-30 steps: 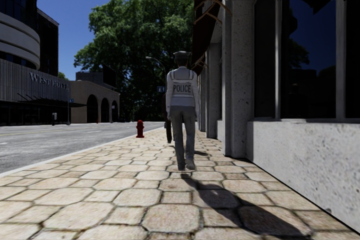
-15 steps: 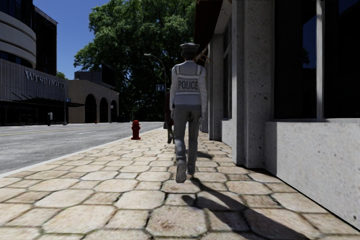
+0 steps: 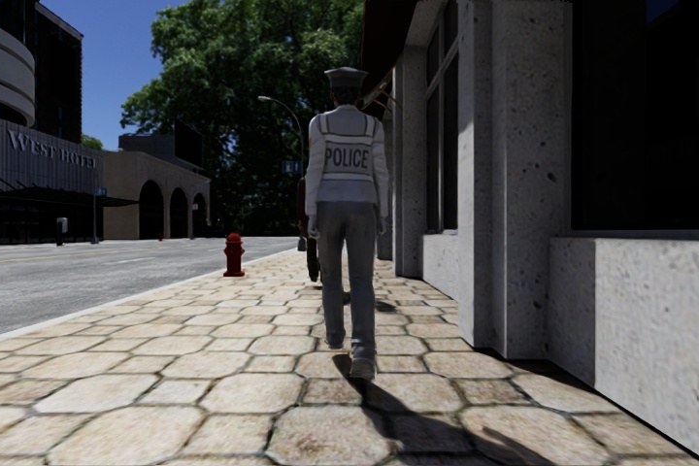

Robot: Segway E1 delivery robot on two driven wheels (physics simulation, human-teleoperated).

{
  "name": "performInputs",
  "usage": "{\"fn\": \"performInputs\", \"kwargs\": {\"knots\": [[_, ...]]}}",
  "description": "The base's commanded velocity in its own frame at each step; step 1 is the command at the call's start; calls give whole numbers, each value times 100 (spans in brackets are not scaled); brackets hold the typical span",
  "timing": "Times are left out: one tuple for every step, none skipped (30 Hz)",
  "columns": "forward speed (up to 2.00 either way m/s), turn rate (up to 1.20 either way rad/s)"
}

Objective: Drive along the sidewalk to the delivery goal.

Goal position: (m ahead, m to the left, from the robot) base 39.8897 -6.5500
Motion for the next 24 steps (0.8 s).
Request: {"fn": "performInputs", "kwargs": {"knots": [[165, 0], [165, 0], [165, 0], [162, 0], [156, 0], [142, 0], [118, 0], [118, 0], [94, 0], [67, 0], [0, 0], [0, 0], [0, 0], [0, 0], [0, 0], [0, 0], [0, 0], [0, 0], [0, 0], [0, 0], [0, 0], [0, 0], [0, 0], [0, 0]]}}
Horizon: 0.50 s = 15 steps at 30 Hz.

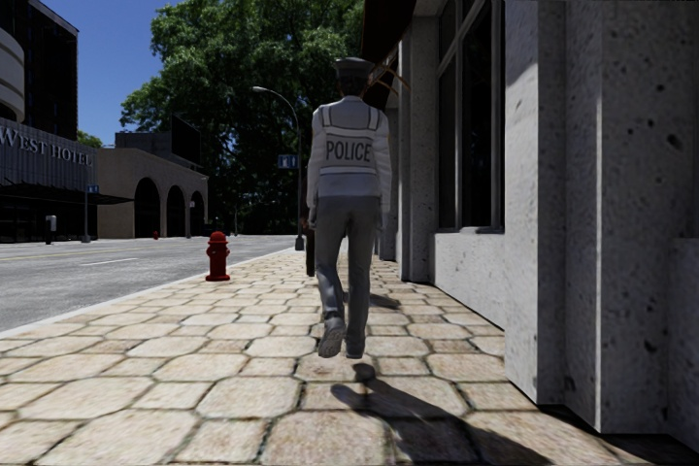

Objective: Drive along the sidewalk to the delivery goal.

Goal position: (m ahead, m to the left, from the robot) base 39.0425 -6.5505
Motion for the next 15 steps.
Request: {"fn": "performInputs", "kwargs": {"knots": [[0, 0], [0, 0], [0, 0], [0, 0], [0, 0], [0, 0], [0, 0], [0, 0], [0, 0], [0, 0], [0, 0], [0, 0], [0, 0], [0, 0], [0, 0]]}}
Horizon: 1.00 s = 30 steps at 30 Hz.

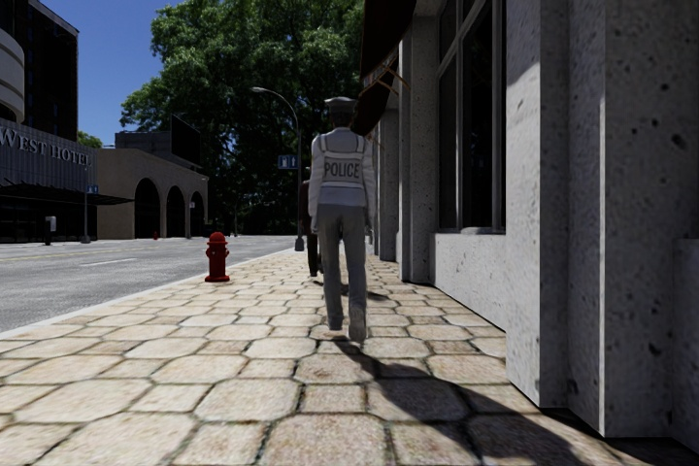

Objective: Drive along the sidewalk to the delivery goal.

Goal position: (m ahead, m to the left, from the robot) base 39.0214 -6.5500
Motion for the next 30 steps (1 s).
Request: {"fn": "performInputs", "kwargs": {"knots": [[0, 0], [0, 0], [0, 0], [0, 0], [0, 0], [0, 0], [0, 0], [0, 0], [0, 0], [0, 0], [0, 0], [0, 0], [0, 0], [0, 0], [0, 0], [0, 0], [0, 0], [0, 0], [0, 0], [0, 0], [0, 0], [0, 0], [0, 0], [0, 0], [0, 0], [0, 0], [0, 0], [0, 0], [0, 0], [0, 0]]}}
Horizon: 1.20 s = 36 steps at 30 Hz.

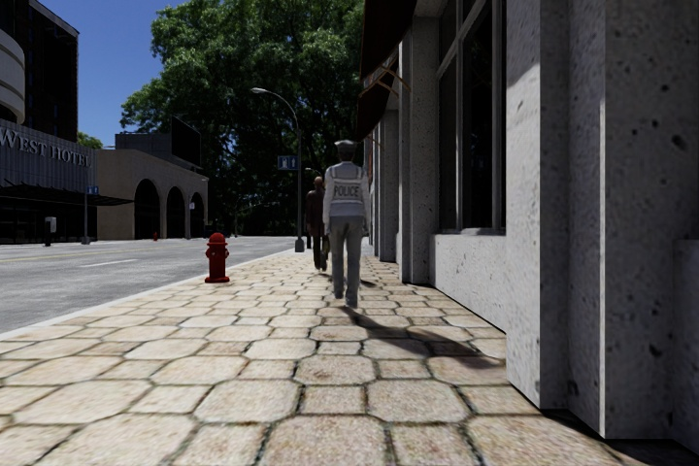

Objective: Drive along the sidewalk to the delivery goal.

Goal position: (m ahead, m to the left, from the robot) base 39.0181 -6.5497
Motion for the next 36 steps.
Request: {"fn": "performInputs", "kwargs": {"knots": [[0, 0], [0, 0], [0, 0], [0, 0], [0, 0], [0, 0], [0, 0], [0, 0], [0, 0], [0, 0], [0, 0], [0, 0], [0, 0], [0, 0], [0, 0], [0, 0], [0, 0], [0, 0], [0, 0], [0, 0], [0, 0], [0, 0], [0, 0], [0, 0], [0, 0], [0, 0], [0, 0], [124, 0], [200, 0], [200, 0], [200, 0], [200, 0], [200, 0], [200, 0], [200, 0], [200, 0]]}}
